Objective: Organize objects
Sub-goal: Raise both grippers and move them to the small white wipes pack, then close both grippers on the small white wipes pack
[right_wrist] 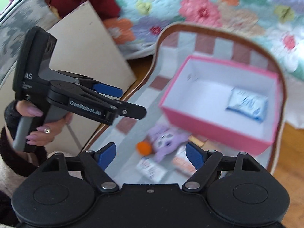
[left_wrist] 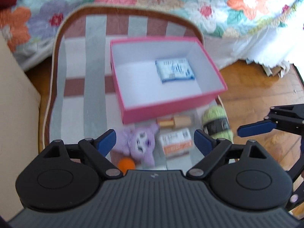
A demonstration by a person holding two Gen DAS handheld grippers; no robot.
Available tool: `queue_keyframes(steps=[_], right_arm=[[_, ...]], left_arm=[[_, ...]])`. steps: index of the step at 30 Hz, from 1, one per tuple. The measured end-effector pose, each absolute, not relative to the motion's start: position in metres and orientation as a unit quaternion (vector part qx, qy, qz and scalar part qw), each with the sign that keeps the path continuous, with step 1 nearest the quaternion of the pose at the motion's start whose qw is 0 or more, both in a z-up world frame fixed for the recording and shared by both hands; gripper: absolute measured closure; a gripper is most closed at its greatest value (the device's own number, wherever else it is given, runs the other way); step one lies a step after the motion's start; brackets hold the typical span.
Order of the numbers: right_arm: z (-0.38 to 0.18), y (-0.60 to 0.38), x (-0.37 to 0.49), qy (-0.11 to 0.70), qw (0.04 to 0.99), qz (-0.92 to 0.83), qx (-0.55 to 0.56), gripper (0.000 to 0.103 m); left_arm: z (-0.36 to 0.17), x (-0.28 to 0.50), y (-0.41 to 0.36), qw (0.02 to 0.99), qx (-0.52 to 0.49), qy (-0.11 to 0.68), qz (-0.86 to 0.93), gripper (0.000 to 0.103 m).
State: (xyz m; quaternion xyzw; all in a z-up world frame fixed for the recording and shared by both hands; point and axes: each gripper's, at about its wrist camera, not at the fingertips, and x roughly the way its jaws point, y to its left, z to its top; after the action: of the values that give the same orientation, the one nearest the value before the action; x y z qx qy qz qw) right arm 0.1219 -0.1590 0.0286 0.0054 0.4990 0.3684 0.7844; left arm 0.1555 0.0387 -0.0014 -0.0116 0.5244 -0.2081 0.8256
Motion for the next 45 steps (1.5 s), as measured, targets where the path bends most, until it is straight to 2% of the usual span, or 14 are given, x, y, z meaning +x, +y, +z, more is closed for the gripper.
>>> queue_keyframes(steps=[13, 22, 26, 27, 30, 32, 36, 38, 41, 45], right_arm=[[-0.067, -0.127, 0.101, 0.595, 0.716, 0.359, 0.064, 0.018], [-0.136, -0.111, 0.107, 0.617, 0.715, 0.325, 0.051, 0.018], [-0.152, -0.111, 0.111, 0.617, 0.712, 0.326, 0.084, 0.018], [-0.156, -0.111, 0.111, 0.615, 0.712, 0.326, 0.088, 0.018], [-0.162, -0.107, 0.108, 0.605, 0.722, 0.325, 0.084, 0.018], [-0.164, -0.103, 0.105, 0.597, 0.729, 0.326, 0.074, 0.018], [-0.17, -0.098, 0.104, 0.592, 0.737, 0.319, 0.073, 0.018], [-0.171, -0.096, 0.104, 0.592, 0.738, 0.316, 0.071, 0.018], [-0.167, -0.094, 0.102, 0.582, 0.752, 0.306, 0.045, 0.018], [-0.151, -0.098, 0.096, 0.562, 0.768, 0.305, 0.025, 0.018]], left_arm=[[-0.088, 0.131, 0.047, 0.768, -0.027, 0.607, -0.202, 0.014], [-0.144, 0.134, 0.045, 0.749, -0.033, 0.646, -0.147, 0.017], [-0.161, 0.135, 0.041, 0.745, -0.057, 0.648, -0.147, 0.019], [-0.165, 0.135, 0.04, 0.746, -0.059, 0.647, -0.142, 0.02], [-0.175, 0.132, 0.036, 0.749, -0.054, 0.647, -0.132, 0.036], [-0.177, 0.131, 0.034, 0.75, -0.062, 0.644, -0.135, 0.042], [-0.177, 0.131, 0.034, 0.757, -0.068, 0.638, -0.127, 0.047], [-0.175, 0.13, 0.039, 0.755, -0.078, 0.637, -0.133, 0.054], [-0.169, 0.127, 0.043, 0.746, -0.11, 0.637, -0.158, 0.055], [-0.143, 0.12, 0.036, 0.763, -0.099, 0.615, -0.173, 0.055]])
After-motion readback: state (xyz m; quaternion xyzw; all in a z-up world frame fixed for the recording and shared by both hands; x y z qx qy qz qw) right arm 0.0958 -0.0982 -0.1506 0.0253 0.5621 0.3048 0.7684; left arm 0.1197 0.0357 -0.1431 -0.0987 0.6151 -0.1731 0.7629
